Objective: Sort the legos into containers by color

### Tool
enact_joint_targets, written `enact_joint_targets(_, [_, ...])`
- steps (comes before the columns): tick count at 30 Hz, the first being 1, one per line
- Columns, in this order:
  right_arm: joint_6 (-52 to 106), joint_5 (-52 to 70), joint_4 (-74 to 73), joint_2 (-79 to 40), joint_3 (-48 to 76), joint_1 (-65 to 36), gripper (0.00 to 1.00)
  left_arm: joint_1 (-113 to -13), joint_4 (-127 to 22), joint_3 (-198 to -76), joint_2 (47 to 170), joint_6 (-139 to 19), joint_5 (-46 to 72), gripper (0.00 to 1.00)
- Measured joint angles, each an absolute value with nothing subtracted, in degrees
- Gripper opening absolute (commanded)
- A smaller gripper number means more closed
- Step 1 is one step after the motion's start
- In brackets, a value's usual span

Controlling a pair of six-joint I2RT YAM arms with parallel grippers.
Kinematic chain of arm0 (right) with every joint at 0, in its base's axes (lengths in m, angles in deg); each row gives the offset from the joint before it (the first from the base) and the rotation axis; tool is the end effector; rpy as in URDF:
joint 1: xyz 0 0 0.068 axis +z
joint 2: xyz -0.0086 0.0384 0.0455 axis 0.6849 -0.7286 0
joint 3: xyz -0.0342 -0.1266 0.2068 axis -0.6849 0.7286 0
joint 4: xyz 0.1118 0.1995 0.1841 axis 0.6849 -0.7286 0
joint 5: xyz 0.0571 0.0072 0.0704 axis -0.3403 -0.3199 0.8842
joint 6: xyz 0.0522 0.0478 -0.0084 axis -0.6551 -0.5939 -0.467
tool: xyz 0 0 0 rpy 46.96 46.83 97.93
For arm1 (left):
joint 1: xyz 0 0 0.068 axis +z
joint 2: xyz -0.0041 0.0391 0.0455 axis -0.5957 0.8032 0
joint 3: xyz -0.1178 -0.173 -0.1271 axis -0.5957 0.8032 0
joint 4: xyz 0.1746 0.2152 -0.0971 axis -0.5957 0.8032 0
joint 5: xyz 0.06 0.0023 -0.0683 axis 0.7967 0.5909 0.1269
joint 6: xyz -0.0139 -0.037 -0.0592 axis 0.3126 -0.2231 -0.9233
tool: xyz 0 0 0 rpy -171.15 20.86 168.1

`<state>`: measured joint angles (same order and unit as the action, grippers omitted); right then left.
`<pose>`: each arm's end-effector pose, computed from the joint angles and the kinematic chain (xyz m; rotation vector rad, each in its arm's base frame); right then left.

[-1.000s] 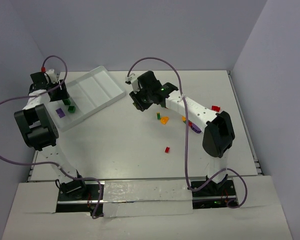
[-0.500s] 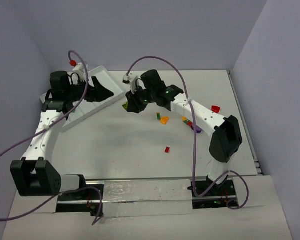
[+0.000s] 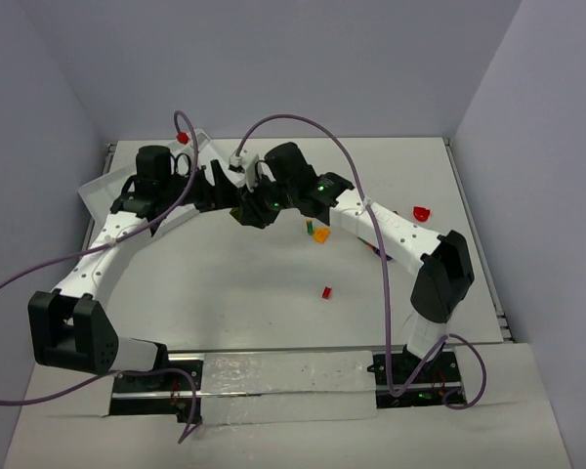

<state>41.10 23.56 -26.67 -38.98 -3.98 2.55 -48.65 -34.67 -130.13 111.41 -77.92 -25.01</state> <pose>0.3005 0.3412 0.2989 -1.1966 1.8737 0.8078 0.3421 -0.1167 0.2822 0.2080 2.1452 -1.2707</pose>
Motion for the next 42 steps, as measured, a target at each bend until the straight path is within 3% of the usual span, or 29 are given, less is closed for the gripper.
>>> enact_joint_targets(5, [41.11, 22.36, -26.87, -38.98, -4.07, 2.66, 0.0, -49.19, -34.38, -130.13, 111.51, -77.44, -24.63, 0.75])
enact_joint_targets(14, [41.09, 19.31, -27.34, -38.98, -4.07, 2.88, 0.0, -49.23, -34.06, -129.32, 112.02, -76.62, -24.17, 0.71])
enact_joint_targets(20, [41.03, 17.78, -27.54, -38.98, -4.07, 3.03, 0.0, -49.23, -33.98, -128.16, 112.02, -76.34, -23.82, 0.55])
enact_joint_targets(21, [41.0, 17.59, -27.56, -38.98, -4.07, 3.03, 0.0, -49.23, -33.95, -128.03, 112.02, -76.41, -23.88, 0.48])
enact_joint_targets(23, [41.0, 17.17, -27.64, -38.98, -4.03, 3.14, 0.12, -49.37, -34.11, -128.01, 112.02, -76.44, -24.34, 0.33])
enact_joint_targets(25, [40.98, 16.64, -27.84, -38.98, -3.97, 3.27, 0.4, -49.58, -34.22, -128.01, 112.04, -76.64, -24.61, 0.2])
enact_joint_targets(26, [40.98, 16.55, -27.89, -38.98, -3.95, 3.31, 0.6, -49.62, -34.22, -128.02, 112.11, -76.64, -24.58, 0.11])
enact_joint_targets(29, [40.93, 16.04, -27.23, -38.88, -3.94, 3.21, 0.96, -49.36, -33.12, -128.69, 113.37, -75.42, -24.24, 0.0])
enact_joint_targets(35, [40.78, 15.88, -26.29, -37.47, -3.36, 1.03, 1.0, -44.74, -31.87, -135.49, 121.99, -72.41, -19.51, 0.0])
enact_joint_targets(42, [40.37, 17.06, -26.45, -34.27, 0.95, -6.38, 1.0, -41.34, -37.11, -146.2, 134.54, -67.42, -3.35, 0.0])
